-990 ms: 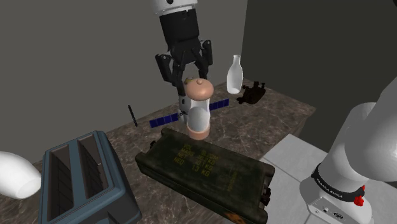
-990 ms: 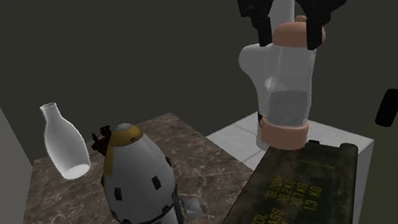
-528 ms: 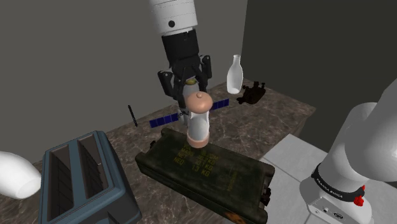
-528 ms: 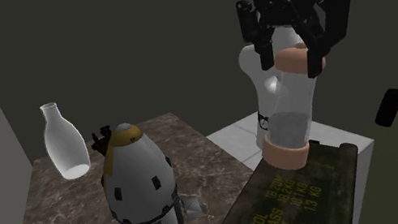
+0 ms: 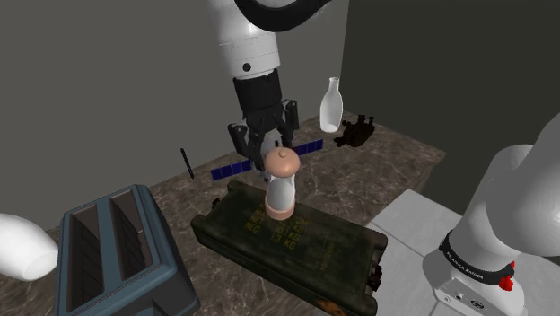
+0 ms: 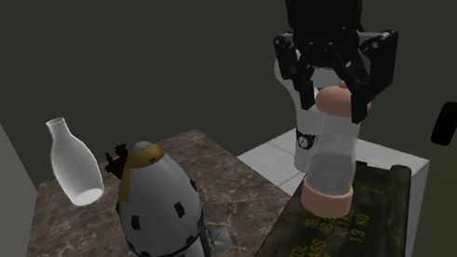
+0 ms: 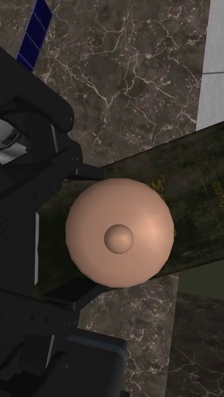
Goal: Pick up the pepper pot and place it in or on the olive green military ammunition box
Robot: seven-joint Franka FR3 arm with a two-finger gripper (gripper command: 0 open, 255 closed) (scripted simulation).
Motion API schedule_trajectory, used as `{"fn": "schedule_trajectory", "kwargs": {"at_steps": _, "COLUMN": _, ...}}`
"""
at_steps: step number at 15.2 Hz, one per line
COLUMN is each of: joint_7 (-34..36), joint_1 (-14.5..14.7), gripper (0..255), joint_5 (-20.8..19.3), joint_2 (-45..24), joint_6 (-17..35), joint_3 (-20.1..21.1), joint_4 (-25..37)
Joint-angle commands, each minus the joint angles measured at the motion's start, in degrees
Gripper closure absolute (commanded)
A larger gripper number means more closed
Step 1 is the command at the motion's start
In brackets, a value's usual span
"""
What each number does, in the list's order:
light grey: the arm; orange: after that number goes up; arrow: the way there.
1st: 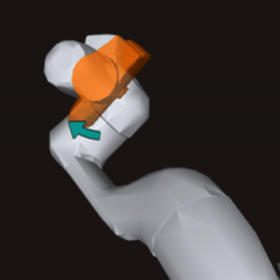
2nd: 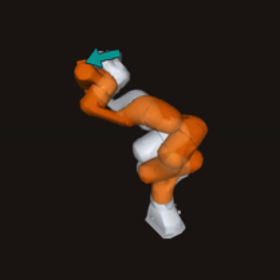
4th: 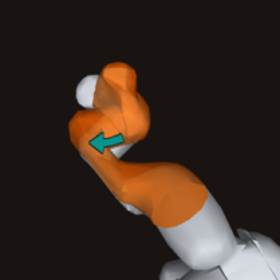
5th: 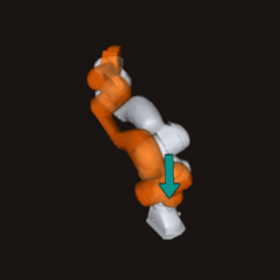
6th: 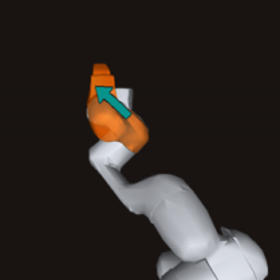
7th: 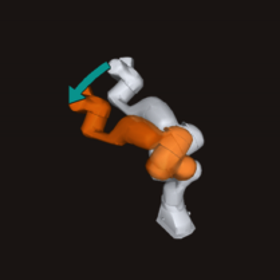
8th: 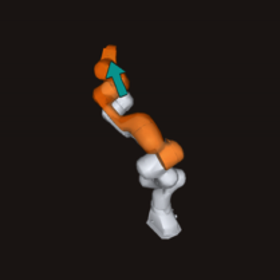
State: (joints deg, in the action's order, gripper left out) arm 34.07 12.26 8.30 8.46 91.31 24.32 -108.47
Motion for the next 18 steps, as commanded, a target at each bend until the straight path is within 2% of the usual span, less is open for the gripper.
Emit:
{"fn": "schedule_trajectory", "kwargs": {"at_steps": 1, "joint_7": -0.13, "joint_1": 0.05, "gripper": 255, "joint_5": 0.07, "joint_2": 0.08, "joint_6": 1.61, "joint_3": 0.07, "joint_4": -1.65}}
{"fn": "schedule_trajectory", "kwargs": {"at_steps": 9, "joint_7": -0.48, "joint_1": 0.21, "gripper": 255, "joint_5": 0.09, "joint_2": -0.37, "joint_6": 7.53, "joint_3": 0.39, "joint_4": -7.16}}
{"fn": "schedule_trajectory", "kwargs": {"at_steps": 16, "joint_7": -0.48, "joint_1": 0.21, "gripper": 255, "joint_5": 0.09, "joint_2": -0.37, "joint_6": 7.53, "joint_3": 0.39, "joint_4": -7.16}}
{"fn": "schedule_trajectory", "kwargs": {"at_steps": 17, "joint_7": -0.48, "joint_1": 0.21, "gripper": 0, "joint_5": 0.09, "joint_2": -0.37, "joint_6": 7.53, "joint_3": 0.39, "joint_4": -7.16}}
{"fn": "schedule_trajectory", "kwargs": {"at_steps": 18, "joint_7": -0.48, "joint_1": 0.21, "gripper": 0, "joint_5": 0.09, "joint_2": -0.37, "joint_6": 7.53, "joint_3": 0.39, "joint_4": -7.16}}
